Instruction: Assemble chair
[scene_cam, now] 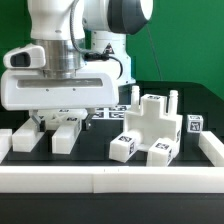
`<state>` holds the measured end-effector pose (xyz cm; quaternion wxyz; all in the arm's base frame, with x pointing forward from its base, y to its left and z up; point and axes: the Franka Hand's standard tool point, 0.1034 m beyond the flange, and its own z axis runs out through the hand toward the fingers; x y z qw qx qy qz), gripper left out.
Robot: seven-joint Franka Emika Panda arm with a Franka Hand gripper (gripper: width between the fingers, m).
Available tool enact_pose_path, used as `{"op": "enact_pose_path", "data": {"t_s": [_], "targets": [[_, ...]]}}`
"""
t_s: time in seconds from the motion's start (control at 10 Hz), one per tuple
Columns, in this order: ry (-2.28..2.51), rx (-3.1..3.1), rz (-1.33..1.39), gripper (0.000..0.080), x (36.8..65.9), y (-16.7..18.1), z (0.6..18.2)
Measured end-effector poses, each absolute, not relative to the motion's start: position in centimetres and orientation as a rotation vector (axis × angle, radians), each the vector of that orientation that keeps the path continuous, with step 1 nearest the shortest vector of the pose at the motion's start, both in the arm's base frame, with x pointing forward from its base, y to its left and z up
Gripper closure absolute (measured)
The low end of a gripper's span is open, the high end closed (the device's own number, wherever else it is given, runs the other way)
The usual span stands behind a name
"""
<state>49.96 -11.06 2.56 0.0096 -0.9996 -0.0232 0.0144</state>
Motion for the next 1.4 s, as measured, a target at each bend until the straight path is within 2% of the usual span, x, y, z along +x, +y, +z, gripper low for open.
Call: {"op": "enact_pose_path", "data": {"t_s": [0.3, 0.9, 1.4], "targets": [[-0.065, -3.123, 0.046, 0.015, 49.8, -11.1, 2.4], [0.092, -3.133, 0.085, 0.015, 49.2, -10.7, 0.6], [0.195, -3.13, 0.099, 0.015, 48.8, -10.7, 0.3]]}}
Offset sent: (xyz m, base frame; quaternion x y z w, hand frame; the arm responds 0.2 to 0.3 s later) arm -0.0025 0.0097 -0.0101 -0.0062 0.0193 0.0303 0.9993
